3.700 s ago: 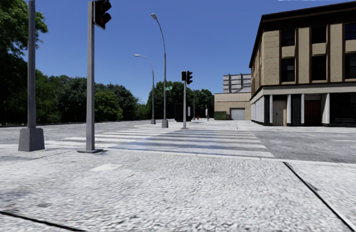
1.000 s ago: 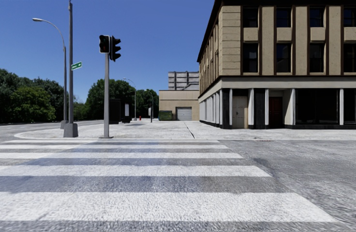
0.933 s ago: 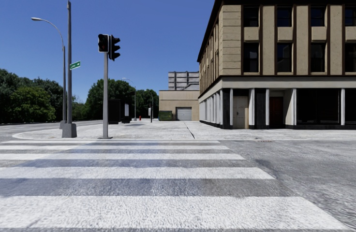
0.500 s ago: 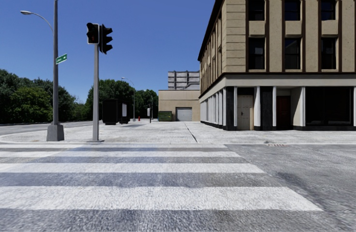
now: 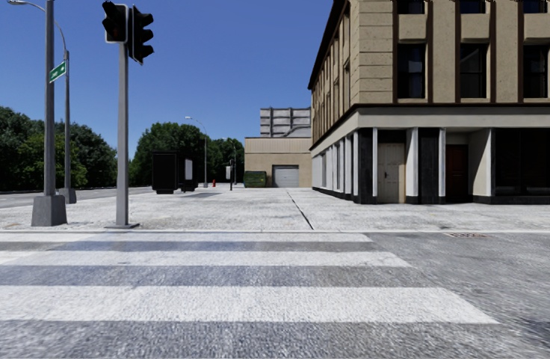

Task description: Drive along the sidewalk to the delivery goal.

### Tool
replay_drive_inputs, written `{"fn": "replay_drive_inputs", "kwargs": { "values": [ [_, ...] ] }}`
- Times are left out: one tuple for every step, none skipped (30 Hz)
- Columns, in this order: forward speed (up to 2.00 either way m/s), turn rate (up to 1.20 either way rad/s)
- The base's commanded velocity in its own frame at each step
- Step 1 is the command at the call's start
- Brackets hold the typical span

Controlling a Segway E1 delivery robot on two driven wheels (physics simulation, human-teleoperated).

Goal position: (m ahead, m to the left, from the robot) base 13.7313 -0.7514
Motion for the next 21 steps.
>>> {"fn": "replay_drive_inputs", "kwargs": {
  "values": [
    [2.00,0.20],
    [2.00,0.20],
    [2.00,0.17],
    [2.00,0.17],
    [2.00,0.01],
    [2.00,0.00],
    [2.00,0.00],
    [2.00,0.00],
    [2.00,0.00],
    [2.00,0.00],
    [2.00,0.00],
    [2.00,0.00],
    [2.00,0.00],
    [2.00,0.00],
    [2.00,0.00],
    [2.00,0.00],
    [2.00,0.00],
    [2.00,0.00],
    [2.00,0.00],
    [2.00,0.00],
    [2.00,-0.05]
  ]
}}
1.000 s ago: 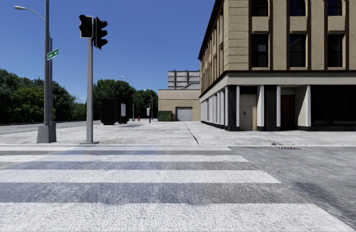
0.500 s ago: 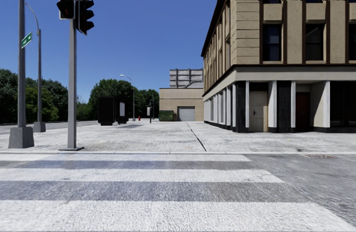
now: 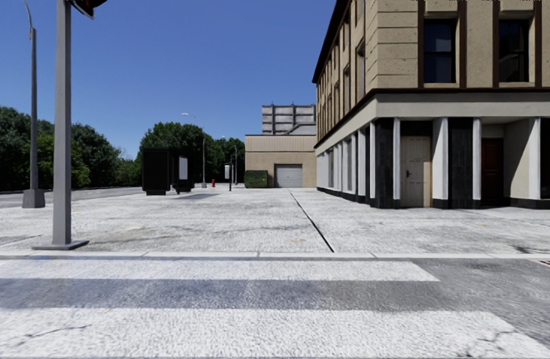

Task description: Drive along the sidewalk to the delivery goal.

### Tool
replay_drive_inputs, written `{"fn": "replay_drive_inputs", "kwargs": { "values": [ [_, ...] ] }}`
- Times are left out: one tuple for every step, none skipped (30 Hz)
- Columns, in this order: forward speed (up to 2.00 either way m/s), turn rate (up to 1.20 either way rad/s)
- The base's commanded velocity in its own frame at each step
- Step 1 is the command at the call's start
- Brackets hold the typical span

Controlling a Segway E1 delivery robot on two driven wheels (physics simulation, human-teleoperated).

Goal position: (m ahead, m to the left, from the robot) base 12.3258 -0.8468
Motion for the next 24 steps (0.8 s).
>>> {"fn": "replay_drive_inputs", "kwargs": {
  "values": [
    [2.00,-0.17],
    [2.00,-0.17],
    [2.00,-0.21],
    [2.00,-0.23],
    [2.00,-0.23],
    [2.00,-0.23],
    [2.00,-0.23],
    [2.00,-0.23],
    [2.00,-0.23],
    [2.00,-0.23],
    [2.00,-0.23],
    [2.00,-0.23],
    [2.00,-0.23],
    [2.00,-0.23],
    [2.00,-0.23],
    [2.00,-0.23],
    [2.00,-0.23],
    [2.00,-0.16],
    [2.00,-0.07],
    [2.00,-0.05],
    [2.00,-0.05],
    [2.00,-0.05],
    [2.00,-0.10],
    [2.00,-0.12]
  ]
}}
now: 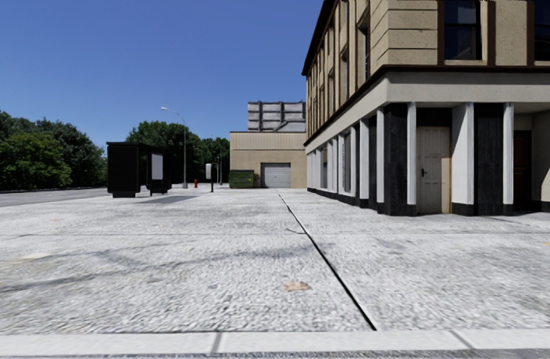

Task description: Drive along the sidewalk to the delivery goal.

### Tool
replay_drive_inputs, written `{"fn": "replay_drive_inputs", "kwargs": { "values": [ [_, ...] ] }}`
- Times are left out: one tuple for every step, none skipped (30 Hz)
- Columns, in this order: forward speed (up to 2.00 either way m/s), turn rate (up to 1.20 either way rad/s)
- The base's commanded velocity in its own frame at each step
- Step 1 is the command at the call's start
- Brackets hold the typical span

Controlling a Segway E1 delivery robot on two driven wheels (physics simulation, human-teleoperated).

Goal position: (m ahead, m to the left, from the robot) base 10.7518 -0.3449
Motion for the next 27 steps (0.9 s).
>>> {"fn": "replay_drive_inputs", "kwargs": {
  "values": [
    [2.00,-0.12],
    [2.00,-0.12],
    [2.00,-0.10],
    [2.00,-0.10],
    [2.00,-0.05],
    [2.00,0.00],
    [1.95,0.00],
    [1.95,0.00],
    [1.82,0.00],
    [1.74,0.00],
    [1.66,0.00],
    [1.66,0.00],
    [1.59,0.00],
    [1.51,0.00],
    [1.49,0.00],
    [1.49,0.00],
    [1.48,0.00],
    [1.48,0.00],
    [1.47,0.00],
    [1.47,0.00],
    [1.47,0.00],
    [1.47,0.00],
    [1.47,0.00],
    [1.47,0.00],
    [1.47,0.00],
    [1.47,0.00],
    [1.47,0.00]
  ]
}}
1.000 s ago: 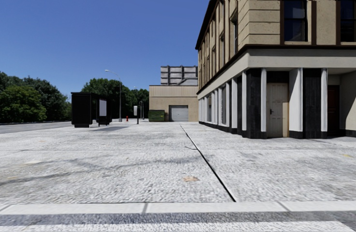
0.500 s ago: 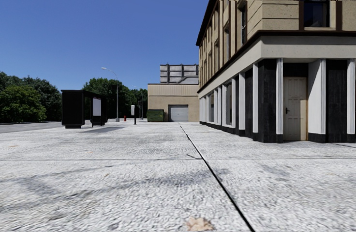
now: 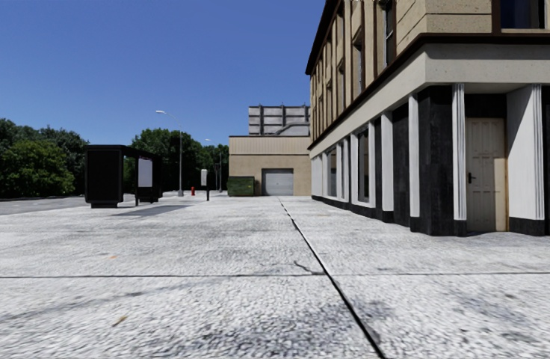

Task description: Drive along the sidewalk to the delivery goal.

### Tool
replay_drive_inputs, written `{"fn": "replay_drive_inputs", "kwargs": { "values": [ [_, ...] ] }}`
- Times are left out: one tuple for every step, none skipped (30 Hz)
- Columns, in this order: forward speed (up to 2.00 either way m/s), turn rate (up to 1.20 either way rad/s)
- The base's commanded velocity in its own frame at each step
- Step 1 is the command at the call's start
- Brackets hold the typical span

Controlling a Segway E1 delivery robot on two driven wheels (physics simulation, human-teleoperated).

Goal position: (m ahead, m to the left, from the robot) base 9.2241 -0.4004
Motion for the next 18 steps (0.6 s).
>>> {"fn": "replay_drive_inputs", "kwargs": {
  "values": [
    [1.47,0.00],
    [1.47,0.00],
    [1.49,0.00],
    [1.49,0.00],
    [1.49,0.00],
    [1.49,0.00],
    [1.50,0.00],
    [1.50,0.00],
    [1.51,0.00],
    [1.51,0.00],
    [1.51,0.00],
    [1.52,0.00],
    [1.52,0.00],
    [1.52,0.00],
    [1.52,0.00],
    [1.52,0.00],
    [1.52,0.00],
    [1.52,0.00]
  ]
}}
